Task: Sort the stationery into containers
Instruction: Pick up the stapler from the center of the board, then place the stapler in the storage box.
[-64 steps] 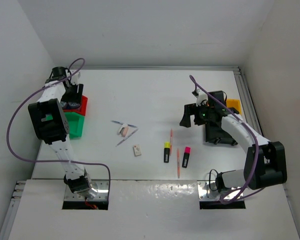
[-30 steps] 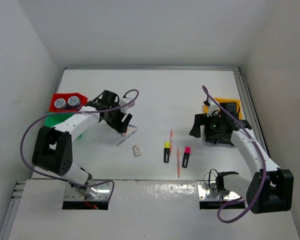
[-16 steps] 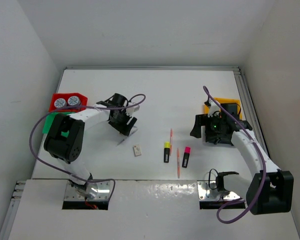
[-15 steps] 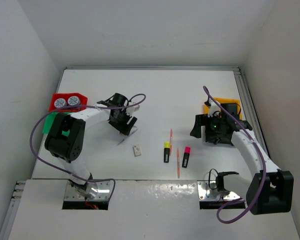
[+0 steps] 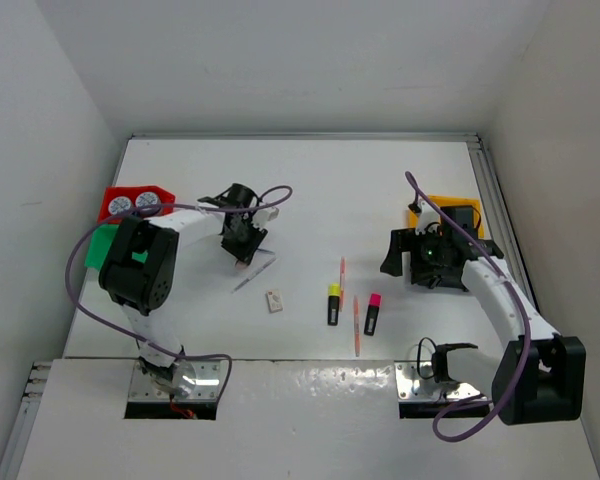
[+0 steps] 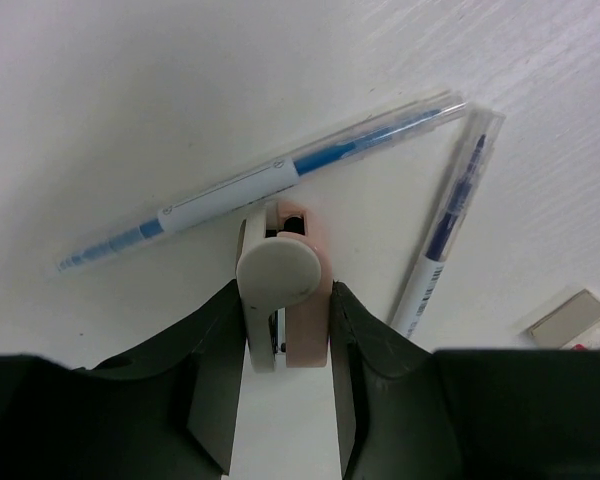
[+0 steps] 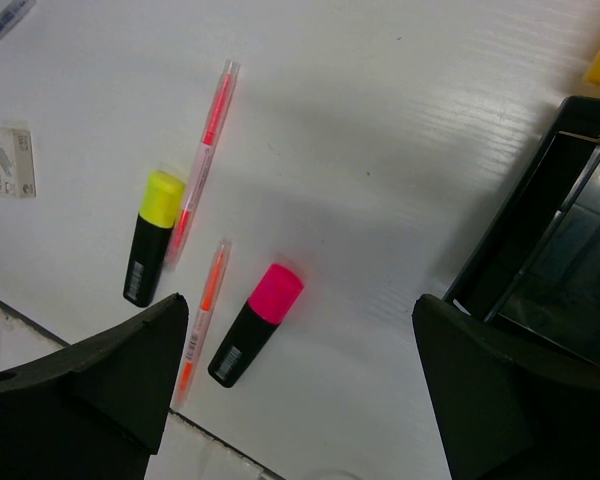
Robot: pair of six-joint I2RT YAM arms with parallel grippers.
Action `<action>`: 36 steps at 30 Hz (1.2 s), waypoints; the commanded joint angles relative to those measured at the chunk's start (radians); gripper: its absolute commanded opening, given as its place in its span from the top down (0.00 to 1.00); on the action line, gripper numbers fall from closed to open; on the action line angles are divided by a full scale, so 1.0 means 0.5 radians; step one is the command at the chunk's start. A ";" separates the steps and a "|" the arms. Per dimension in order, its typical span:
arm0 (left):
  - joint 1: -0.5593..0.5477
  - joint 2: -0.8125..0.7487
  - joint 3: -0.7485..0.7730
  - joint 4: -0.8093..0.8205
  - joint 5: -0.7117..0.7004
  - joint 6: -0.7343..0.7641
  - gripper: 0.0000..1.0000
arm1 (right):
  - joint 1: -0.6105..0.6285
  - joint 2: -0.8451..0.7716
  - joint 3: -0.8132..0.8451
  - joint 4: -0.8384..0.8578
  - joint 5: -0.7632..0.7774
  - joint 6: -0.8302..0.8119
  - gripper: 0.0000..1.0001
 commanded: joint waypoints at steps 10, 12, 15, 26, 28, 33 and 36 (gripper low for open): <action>0.443 -0.352 0.339 -0.456 0.089 0.141 0.84 | 0.023 0.043 0.048 0.063 -0.042 -0.026 0.08; 0.571 -0.353 0.440 -0.537 0.058 0.153 0.84 | 0.035 0.055 0.038 0.072 -0.045 -0.035 0.08; 0.785 -0.380 0.511 -0.626 -0.012 0.172 0.86 | 0.057 0.064 0.026 0.085 -0.042 -0.044 0.08; 1.495 -0.429 0.474 -0.503 -0.316 0.153 0.86 | 0.097 0.129 0.063 0.091 -0.042 -0.069 0.08; 1.538 -0.390 0.474 -0.466 -0.328 0.184 0.86 | 0.103 0.159 0.072 0.088 -0.045 -0.054 0.08; 1.642 -0.291 0.449 -0.393 -0.264 0.202 0.84 | 0.121 0.184 0.103 0.079 -0.039 -0.054 0.08; 1.685 -0.267 0.394 -0.329 -0.264 0.184 0.82 | 0.118 0.175 0.106 0.057 -0.032 -0.060 0.08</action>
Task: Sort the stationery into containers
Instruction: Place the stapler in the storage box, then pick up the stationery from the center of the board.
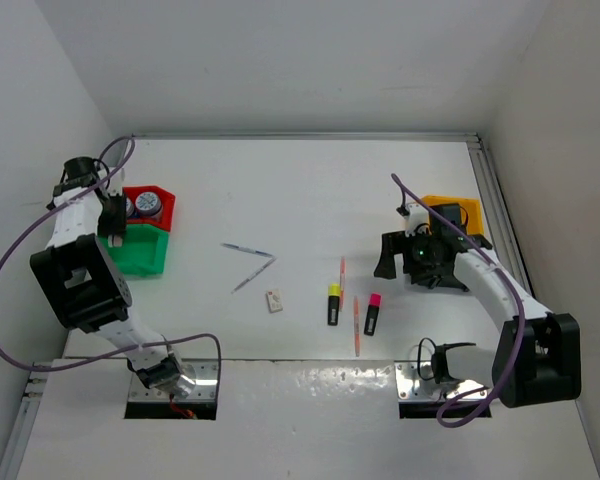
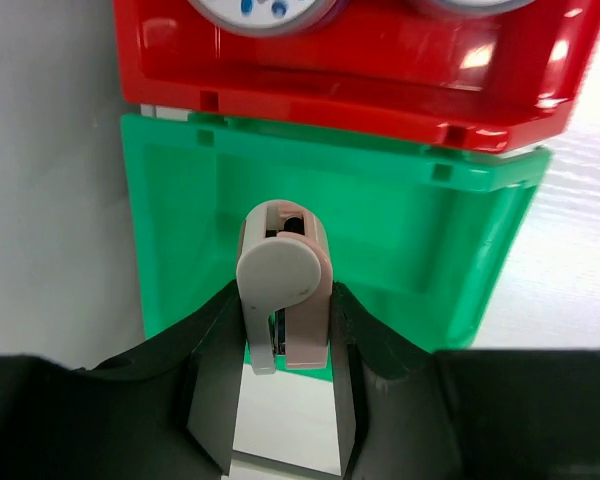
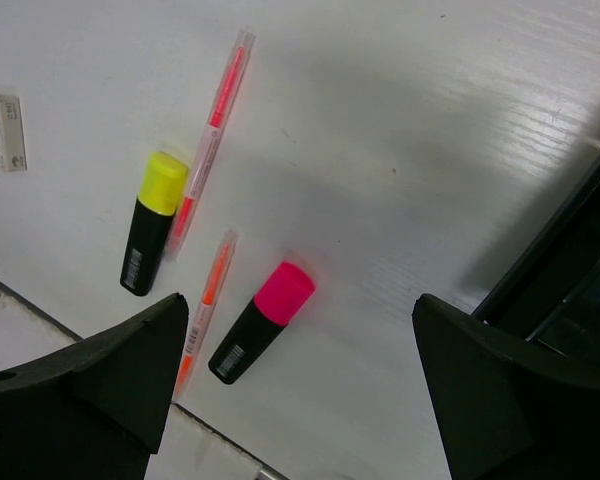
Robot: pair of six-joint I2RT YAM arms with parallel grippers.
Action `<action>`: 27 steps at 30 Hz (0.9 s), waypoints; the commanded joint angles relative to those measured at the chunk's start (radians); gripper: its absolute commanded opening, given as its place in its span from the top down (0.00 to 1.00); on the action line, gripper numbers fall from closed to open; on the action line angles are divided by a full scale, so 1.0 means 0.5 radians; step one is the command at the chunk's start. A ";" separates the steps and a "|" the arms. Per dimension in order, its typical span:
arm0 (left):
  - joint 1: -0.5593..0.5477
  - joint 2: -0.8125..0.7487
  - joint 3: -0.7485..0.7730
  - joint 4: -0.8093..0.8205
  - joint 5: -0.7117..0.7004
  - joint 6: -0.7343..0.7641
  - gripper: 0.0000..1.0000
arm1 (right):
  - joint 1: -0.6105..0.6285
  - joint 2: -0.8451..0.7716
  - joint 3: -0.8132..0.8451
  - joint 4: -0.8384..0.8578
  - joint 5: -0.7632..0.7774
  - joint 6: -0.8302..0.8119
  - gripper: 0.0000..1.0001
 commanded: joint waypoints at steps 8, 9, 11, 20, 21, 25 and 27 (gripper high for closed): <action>0.138 0.059 -0.094 0.137 0.071 0.040 0.55 | 0.020 0.008 0.129 -0.011 -0.016 -0.042 0.08; 0.138 0.050 -0.088 0.125 0.068 0.055 0.47 | 0.020 0.011 0.129 -0.008 -0.016 -0.042 0.08; 0.141 0.026 -0.055 0.101 0.190 0.092 0.29 | 0.020 0.014 0.141 -0.008 -0.013 -0.032 0.08; 0.068 -0.088 0.175 -0.190 0.945 0.549 0.16 | 0.026 -0.001 0.129 -0.029 -0.016 -0.014 0.08; -0.012 -0.109 0.212 -0.240 1.049 0.616 0.16 | 0.026 -0.001 0.129 -0.032 -0.013 -0.014 0.08; -0.441 -0.216 0.142 -0.308 1.231 0.862 0.17 | 0.026 -0.001 0.111 -0.029 -0.003 0.026 0.08; -0.748 -0.296 0.002 -0.268 1.237 0.932 0.19 | 0.023 0.008 0.098 -0.026 -0.003 0.041 0.08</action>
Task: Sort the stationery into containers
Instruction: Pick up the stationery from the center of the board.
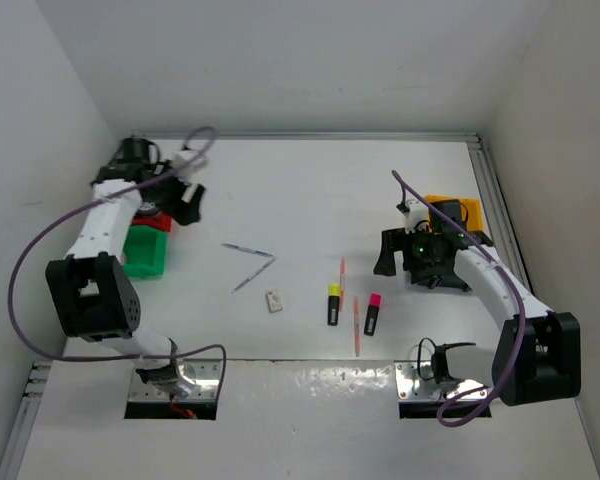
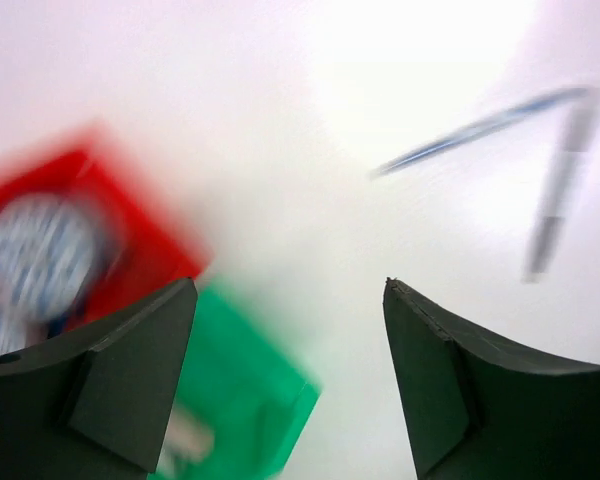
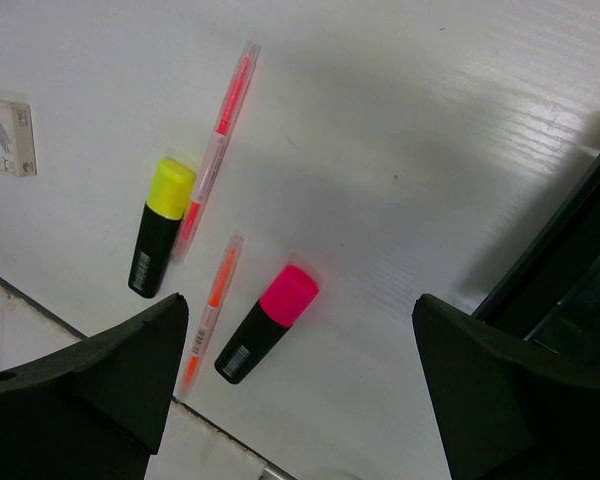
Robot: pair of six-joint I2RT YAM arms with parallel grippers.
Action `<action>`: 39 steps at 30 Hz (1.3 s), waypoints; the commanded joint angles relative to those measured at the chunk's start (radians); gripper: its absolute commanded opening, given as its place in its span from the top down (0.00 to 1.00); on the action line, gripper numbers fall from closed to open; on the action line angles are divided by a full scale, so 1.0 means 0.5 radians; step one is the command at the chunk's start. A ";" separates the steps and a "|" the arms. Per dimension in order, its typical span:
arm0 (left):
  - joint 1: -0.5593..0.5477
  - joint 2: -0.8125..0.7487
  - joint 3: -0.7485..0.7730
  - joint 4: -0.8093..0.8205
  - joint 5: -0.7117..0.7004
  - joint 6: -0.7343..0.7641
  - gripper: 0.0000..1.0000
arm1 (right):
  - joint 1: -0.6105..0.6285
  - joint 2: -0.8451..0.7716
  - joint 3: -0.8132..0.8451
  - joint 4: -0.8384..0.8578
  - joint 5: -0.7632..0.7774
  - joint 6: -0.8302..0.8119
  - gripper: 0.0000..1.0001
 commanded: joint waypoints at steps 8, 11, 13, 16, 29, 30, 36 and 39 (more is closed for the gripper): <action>-1.272 -0.297 -0.558 0.203 0.387 0.549 0.22 | -0.037 0.005 0.020 -0.023 -0.005 0.080 0.08; -1.499 -0.190 -0.549 0.237 0.320 0.433 0.22 | -0.052 0.023 0.038 -0.041 -0.005 0.089 0.08; -1.640 -0.116 -0.580 0.293 0.243 0.322 0.24 | -0.062 0.017 0.038 -0.044 -0.005 0.092 0.08; -1.833 -0.064 -0.709 0.510 -0.011 -0.024 0.26 | -0.071 0.014 0.032 -0.044 -0.002 0.089 0.08; -2.012 0.163 -0.764 0.683 -0.512 -0.359 0.19 | -0.089 0.014 0.038 -0.050 -0.011 0.080 0.08; -2.009 0.172 -0.761 0.673 -0.527 -0.359 0.18 | -0.089 0.014 0.041 -0.050 -0.017 0.083 0.08; -2.012 0.258 -0.776 0.578 -0.426 -0.335 0.19 | -0.089 0.023 0.063 -0.066 -0.011 0.064 0.08; -2.024 0.224 -0.868 0.612 -0.383 -0.344 0.19 | -0.086 0.023 0.069 -0.069 -0.011 0.055 0.08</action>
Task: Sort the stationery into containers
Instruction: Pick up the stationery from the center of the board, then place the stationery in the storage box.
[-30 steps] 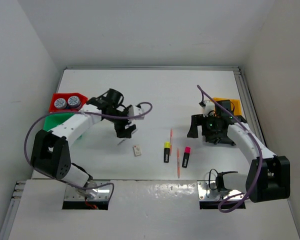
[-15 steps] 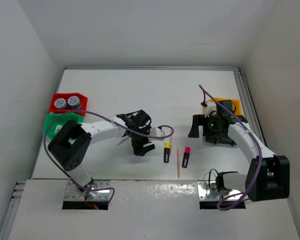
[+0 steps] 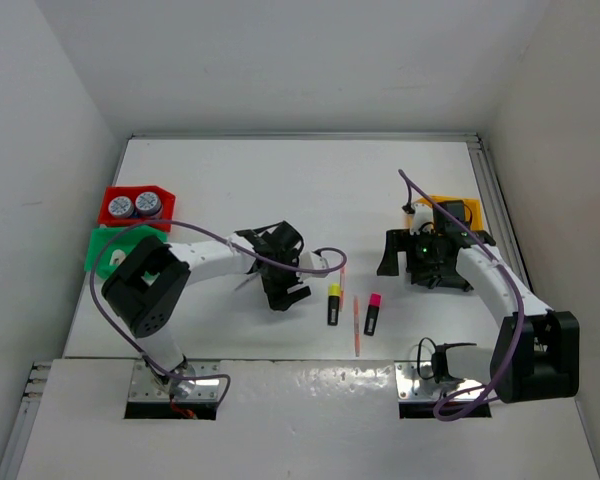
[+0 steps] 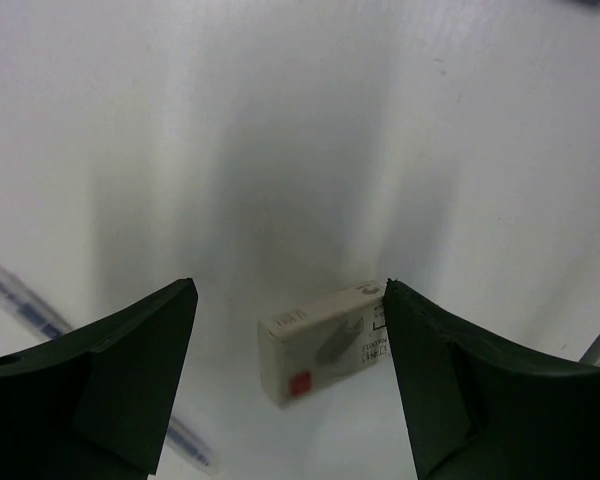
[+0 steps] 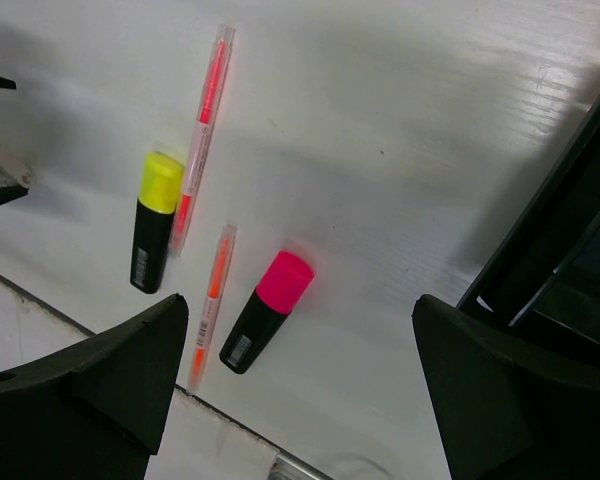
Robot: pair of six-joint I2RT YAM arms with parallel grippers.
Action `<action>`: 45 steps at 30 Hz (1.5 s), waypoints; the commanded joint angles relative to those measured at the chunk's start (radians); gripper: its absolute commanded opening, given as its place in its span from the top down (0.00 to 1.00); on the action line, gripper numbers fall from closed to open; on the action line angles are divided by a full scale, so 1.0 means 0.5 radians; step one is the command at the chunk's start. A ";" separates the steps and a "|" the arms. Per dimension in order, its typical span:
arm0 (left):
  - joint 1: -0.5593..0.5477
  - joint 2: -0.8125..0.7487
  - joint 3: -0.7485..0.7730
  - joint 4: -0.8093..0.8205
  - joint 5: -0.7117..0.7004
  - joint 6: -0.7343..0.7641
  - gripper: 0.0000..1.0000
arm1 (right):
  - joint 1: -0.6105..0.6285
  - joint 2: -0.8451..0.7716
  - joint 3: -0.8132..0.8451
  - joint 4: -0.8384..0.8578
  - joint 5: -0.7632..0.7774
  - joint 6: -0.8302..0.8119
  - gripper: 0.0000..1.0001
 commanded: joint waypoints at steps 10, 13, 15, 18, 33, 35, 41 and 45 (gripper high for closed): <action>0.010 -0.051 -0.152 -0.058 -0.013 0.011 0.22 | -0.008 0.017 0.072 0.020 -0.021 -0.010 0.08; 0.010 -0.051 -0.152 -0.070 -0.016 0.017 0.32 | -0.005 0.017 0.069 0.017 -0.024 -0.010 0.08; 0.028 -0.069 -0.152 -0.077 0.002 0.029 0.44 | -0.008 0.008 0.063 0.023 -0.024 -0.013 0.08; 0.047 -0.103 -0.145 -0.089 0.027 0.048 0.68 | -0.005 0.005 0.056 0.023 -0.015 -0.019 0.08; 0.764 -0.186 0.452 -0.328 -0.019 -0.118 1.00 | -0.008 0.027 0.066 0.041 -0.024 -0.001 0.08; 1.015 -0.158 0.566 -0.374 -0.083 -0.197 1.00 | -0.005 0.027 0.069 0.041 -0.024 -0.010 0.08; 1.607 -0.106 0.732 -0.451 -0.317 -0.284 1.00 | -0.008 0.051 0.087 0.047 -0.036 -0.004 0.08; 1.881 -0.075 0.809 -0.487 -0.372 -0.284 1.00 | 0.005 0.066 0.105 0.057 -0.042 0.006 0.08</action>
